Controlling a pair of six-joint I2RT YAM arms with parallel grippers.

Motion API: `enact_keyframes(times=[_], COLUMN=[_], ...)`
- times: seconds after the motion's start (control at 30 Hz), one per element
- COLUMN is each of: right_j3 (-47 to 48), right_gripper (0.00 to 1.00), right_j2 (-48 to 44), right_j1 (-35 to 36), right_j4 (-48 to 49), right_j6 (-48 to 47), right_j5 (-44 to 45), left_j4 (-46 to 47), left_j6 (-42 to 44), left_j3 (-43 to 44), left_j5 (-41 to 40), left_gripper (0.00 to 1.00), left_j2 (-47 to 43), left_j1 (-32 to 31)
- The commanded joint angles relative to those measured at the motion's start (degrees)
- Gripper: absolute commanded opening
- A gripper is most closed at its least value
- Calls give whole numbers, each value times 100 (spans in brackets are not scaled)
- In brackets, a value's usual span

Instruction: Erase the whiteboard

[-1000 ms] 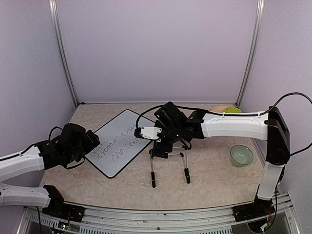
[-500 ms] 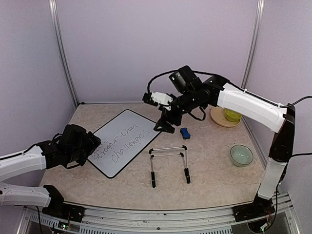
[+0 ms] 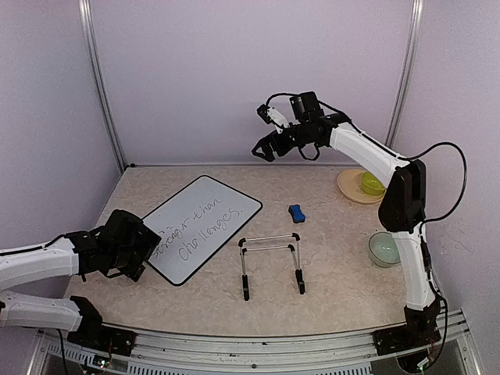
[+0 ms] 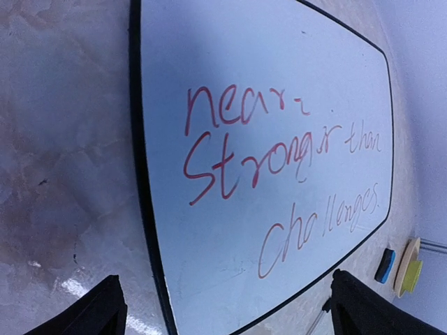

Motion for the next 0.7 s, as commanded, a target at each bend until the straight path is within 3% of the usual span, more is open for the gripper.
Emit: enact_keyframes(times=[0.0,0.4,0.67], right_j3=[-314,-186,-190], right_gripper=[100,100,100], right_j2=[357,1525,1864], right_j1=[-32,-33,-179], right_j4=[1112,1292,897], right_j6=[395,691,1049], right_j5=[-395,-1068,-1036], left_j4=[68,340,361], left_j6=[-359,-390,66], left_j3=[-213,-29,279], left_j5=[11,-152,-304], left_gripper=[99,99,99], left_j2=[191,1174,1600], left_j1=[39,148,648])
